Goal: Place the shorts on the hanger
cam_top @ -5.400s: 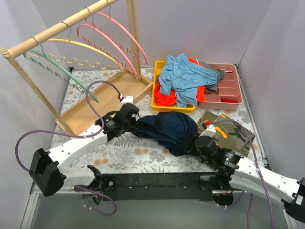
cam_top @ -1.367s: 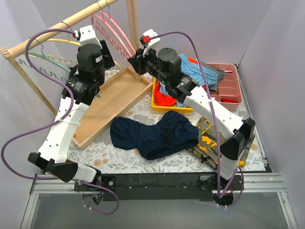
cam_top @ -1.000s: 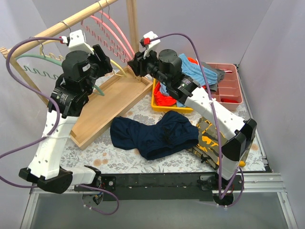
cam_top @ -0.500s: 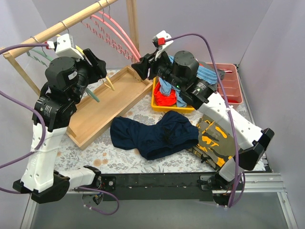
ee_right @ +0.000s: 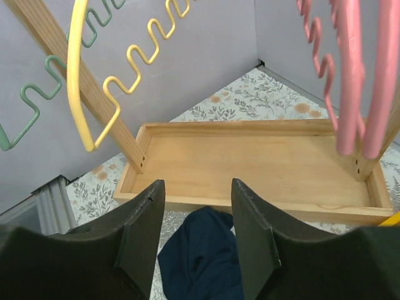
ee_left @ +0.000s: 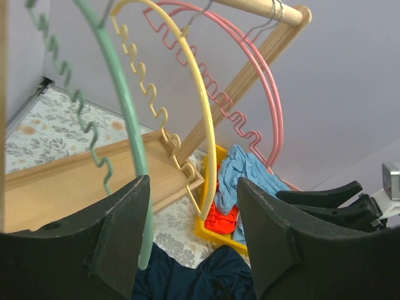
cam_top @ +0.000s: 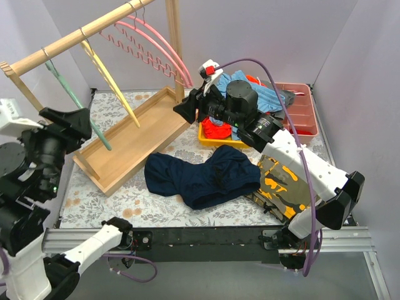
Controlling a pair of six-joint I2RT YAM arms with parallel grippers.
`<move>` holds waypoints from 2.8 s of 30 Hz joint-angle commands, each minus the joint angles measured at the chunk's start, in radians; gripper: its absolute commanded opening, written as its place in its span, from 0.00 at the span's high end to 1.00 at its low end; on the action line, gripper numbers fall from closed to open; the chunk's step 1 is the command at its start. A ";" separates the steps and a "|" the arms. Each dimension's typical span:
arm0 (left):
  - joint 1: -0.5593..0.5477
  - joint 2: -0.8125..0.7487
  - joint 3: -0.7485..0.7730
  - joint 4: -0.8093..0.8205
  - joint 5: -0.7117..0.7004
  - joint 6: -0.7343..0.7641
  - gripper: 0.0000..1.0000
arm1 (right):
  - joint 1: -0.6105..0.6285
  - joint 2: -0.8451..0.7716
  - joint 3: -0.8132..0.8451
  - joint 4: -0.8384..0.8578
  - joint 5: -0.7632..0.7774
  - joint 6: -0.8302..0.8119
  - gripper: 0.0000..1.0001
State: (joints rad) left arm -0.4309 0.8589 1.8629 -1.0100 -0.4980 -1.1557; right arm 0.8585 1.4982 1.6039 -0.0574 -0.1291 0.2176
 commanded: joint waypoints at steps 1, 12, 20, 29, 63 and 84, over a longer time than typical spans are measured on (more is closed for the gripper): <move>0.003 0.011 -0.017 -0.105 -0.100 -0.035 0.41 | 0.001 -0.049 -0.028 0.041 -0.058 0.034 0.46; -0.016 0.046 -0.261 0.148 -0.211 0.053 0.41 | 0.001 -0.122 -0.150 0.073 -0.080 0.065 0.47; -0.016 0.080 -0.277 0.166 -0.267 0.074 0.53 | 0.001 -0.185 -0.214 0.070 -0.066 0.065 0.47; -0.016 0.081 -0.303 0.185 -0.301 0.096 0.67 | -0.001 -0.214 -0.234 0.065 -0.066 0.068 0.47; -0.016 0.212 -0.125 0.425 -0.037 0.315 1.00 | -0.001 -0.225 -0.167 -0.005 -0.026 0.009 0.47; -0.016 0.195 -0.091 0.423 -0.011 0.291 1.00 | -0.001 -0.239 -0.165 -0.012 -0.021 -0.041 0.47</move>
State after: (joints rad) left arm -0.4427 1.1252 1.7245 -0.5819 -0.4908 -0.8589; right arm 0.8585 1.2903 1.4044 -0.1036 -0.1413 0.2008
